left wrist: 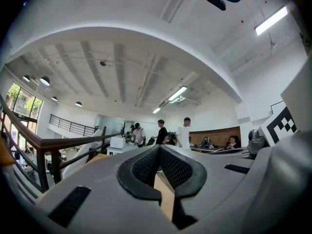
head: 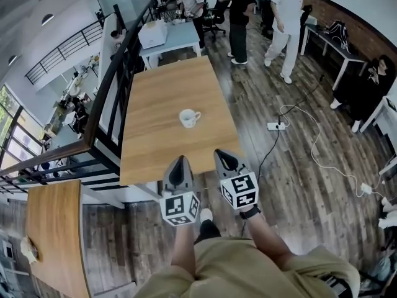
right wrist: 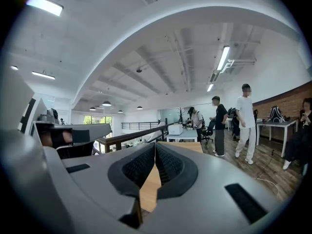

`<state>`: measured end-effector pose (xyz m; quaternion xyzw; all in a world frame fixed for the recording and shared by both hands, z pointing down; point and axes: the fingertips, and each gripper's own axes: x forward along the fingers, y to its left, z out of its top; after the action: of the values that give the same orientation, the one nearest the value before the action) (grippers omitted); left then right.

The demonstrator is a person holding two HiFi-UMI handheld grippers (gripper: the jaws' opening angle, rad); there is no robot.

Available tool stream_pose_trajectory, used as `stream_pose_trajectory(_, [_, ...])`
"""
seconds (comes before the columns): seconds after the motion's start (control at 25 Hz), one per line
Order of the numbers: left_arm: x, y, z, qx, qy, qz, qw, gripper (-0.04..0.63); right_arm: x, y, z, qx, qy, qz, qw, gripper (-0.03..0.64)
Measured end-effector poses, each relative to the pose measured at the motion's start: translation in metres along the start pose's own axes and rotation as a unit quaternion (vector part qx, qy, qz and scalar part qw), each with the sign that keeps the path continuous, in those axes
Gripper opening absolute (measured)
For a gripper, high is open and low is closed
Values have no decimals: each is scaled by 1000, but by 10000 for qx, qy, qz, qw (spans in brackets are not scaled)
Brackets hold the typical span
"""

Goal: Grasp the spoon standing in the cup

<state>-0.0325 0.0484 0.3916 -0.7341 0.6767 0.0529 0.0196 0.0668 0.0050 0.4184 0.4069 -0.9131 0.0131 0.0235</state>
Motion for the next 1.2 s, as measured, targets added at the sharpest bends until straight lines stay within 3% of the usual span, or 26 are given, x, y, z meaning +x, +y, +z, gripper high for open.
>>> stream_pose_trajectory(0.48, [145,105,-3,-178,-104,-354,9992,2,163,-33,10,-62,91,-390,9992,15])
stream_pose_trajectory(0.76, [200,155,-15,-302,-85,-494,9983,2,234,-42,8,-143,152,-526,9984,15])
stream_pose_trajectory(1.2, [243,169,-80,-473,527,-629,9955,2,275,-72,-53,225,766,-697,9944,15])
